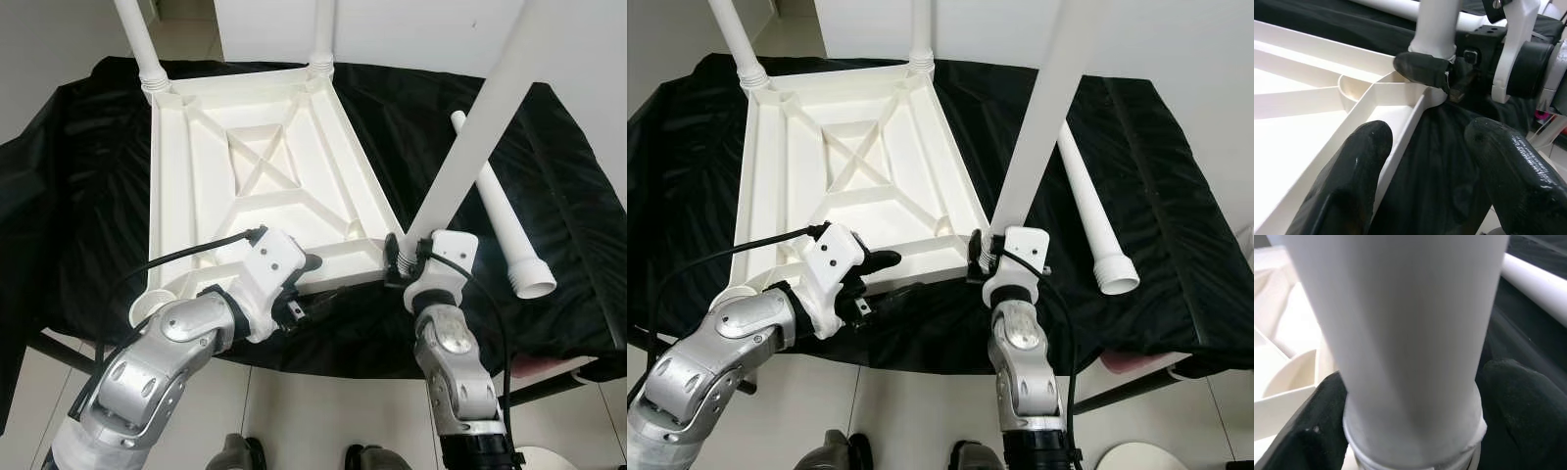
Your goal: Building children table
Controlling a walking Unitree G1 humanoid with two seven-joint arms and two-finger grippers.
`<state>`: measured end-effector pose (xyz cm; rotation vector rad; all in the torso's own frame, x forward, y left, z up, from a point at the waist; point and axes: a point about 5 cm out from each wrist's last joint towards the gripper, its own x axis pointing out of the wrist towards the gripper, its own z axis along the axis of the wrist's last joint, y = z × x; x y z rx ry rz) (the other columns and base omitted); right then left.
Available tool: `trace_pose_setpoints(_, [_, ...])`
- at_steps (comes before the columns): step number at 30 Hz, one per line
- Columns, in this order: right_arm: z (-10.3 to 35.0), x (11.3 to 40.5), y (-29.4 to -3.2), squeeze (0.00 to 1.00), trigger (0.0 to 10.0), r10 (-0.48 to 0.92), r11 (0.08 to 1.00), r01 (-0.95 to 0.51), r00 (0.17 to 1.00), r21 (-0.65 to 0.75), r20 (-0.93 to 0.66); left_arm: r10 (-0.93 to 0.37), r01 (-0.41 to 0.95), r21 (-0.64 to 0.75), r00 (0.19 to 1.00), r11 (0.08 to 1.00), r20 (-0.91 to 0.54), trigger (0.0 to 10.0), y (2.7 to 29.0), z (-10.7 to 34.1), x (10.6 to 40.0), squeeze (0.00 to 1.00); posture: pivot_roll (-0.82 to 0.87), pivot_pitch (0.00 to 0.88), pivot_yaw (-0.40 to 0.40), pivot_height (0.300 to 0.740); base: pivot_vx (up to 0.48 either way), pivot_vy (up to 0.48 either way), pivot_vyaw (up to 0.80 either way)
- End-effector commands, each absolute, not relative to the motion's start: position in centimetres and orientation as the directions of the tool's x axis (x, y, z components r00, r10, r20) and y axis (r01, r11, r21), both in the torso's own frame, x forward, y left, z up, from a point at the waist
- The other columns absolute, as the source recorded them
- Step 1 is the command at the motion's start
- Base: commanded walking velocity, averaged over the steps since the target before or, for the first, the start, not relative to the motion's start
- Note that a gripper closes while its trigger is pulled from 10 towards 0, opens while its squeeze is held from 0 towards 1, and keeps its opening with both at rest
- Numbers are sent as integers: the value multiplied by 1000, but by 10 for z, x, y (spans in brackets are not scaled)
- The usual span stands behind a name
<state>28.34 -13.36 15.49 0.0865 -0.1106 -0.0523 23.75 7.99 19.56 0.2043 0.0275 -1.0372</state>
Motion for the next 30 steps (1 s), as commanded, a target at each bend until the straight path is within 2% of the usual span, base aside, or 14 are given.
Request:
trace_pose_setpoints(1, [165,282,-132,1000,10000,23,992,-44,985,119,172,-850,854,165,514,493,-120,10000,78,196,236,0,-146,135,34,740,0,0,0])
trace_pose_setpoints(3, [166,282,-135,1000,10000,79,990,-99,980,102,184,-850,855,168,512,491,-120,10000,78,196,235,0,-146,134,34,740,0,0,0])
trace_pose_setpoints(4, [167,283,-140,0,10000,134,985,-152,973,86,186,-851,856,168,510,489,-121,10000,78,196,235,0,-147,133,34,740,0,0,0])
trace_pose_setpoints(8, [168,285,-146,0,10000,197,976,-210,963,52,185,-852,856,170,509,487,-122,10000,78,196,235,0,-150,132,37,740,0,0,0])
trace_pose_setpoints(9, [170,288,-153,0,10000,288,956,-292,939,-8,187,-853,857,170,508,487,-121,10000,78,196,236,0,-154,137,43,740,0,0,0])
trace_pose_setpoints(11, [174,292,-159,0,10000,358,933,-354,915,-56,185,-853,857,172,507,485,-121,10000,78,197,236,0,-155,137,44,740,0,0,0])
trace_pose_setpoints(14, [174,292,-159,0,10000,358,933,-354,915,-56,185,-853,857,172,507,485,-121,10000,78,197,236,0,-155,137,44,740,0,0,0])
trace_pose_setpoints(18, [181,307,-167,0,10000,492,868,-466,855,-173,165,-854,858,174,506,484,-121,10000,78,197,238,0,-159,134,47,740,0,0,0])
trace_pose_setpoints(20, [182,320,-167,0,10000,586,799,-549,803,-244,110,-852,855,179,510,487,-118,10000,77,199,240,0,-153,137,47,740,0,0,0])
trace_pose_setpoints(24, [180,323,-166,0,10000,616,772,-580,784,-262,78,-851,853,182,513,490,-116,10000,78,199,241,0,-153,139,47,740,0,0,0])
trace_pose_setpoints(25, [176,325,-166,0,4902,640,747,-608,767,-268,47,-849,851,182,517,493,-114,10000,78,200,241,0,-152,134,47,740,0,0,0])
trace_pose_setpoints(26, [176,325,-166,0,4902,640,747,-608,767,-268,47,-849,851,182,517,493,-114,10000,78,200,241,0,-152,134,47,740,0,0,0])
trace_pose_setpoints(27, [172,326,-166,0,0,657,729,-627,754,-274,23,-847,849,183,520,497,-114,10000,79,200,241,0,-148,137,45,740,0,0,0])
trace_pose_setpoints(30, [169,326,-167,0,0,665,721,-639,747,-269,7,-845,847,183,522,499,-114,10000,79,200,241,0,-145,142,45,740,0,0,0])
